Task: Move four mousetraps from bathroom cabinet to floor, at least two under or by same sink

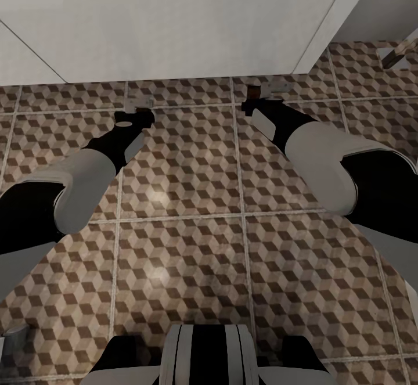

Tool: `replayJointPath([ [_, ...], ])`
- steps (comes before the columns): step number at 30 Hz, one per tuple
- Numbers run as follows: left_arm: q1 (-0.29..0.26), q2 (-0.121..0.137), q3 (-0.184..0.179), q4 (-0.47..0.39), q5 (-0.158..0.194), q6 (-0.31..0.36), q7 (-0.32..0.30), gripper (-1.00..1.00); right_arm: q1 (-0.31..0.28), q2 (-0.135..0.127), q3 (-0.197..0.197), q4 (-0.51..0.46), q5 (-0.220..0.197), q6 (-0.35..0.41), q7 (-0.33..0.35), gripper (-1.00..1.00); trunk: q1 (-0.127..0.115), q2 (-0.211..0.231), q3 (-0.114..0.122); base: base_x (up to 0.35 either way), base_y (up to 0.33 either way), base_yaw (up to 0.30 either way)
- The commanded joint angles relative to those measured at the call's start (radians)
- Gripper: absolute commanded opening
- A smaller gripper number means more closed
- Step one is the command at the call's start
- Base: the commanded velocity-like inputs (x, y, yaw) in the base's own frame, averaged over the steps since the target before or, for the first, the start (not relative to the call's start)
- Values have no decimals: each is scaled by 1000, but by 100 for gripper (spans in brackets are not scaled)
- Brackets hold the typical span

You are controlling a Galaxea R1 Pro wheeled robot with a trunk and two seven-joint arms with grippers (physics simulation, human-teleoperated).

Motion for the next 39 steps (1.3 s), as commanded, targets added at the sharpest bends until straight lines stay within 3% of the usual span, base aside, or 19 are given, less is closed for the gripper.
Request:
replayJointPath([
  [1, 0, 0, -3, 1, -7, 0, 5, -100, 0, 0, 9, -2, -13, 5, -4, -100, 0, 0, 0, 0, 0, 0],
  [39, 17, 0, -3, 22, -5, 36, 5, -100, 0, 0, 10, 2, -13, 22, 1, -100, 0, 0, 0, 0, 0, 0],
])
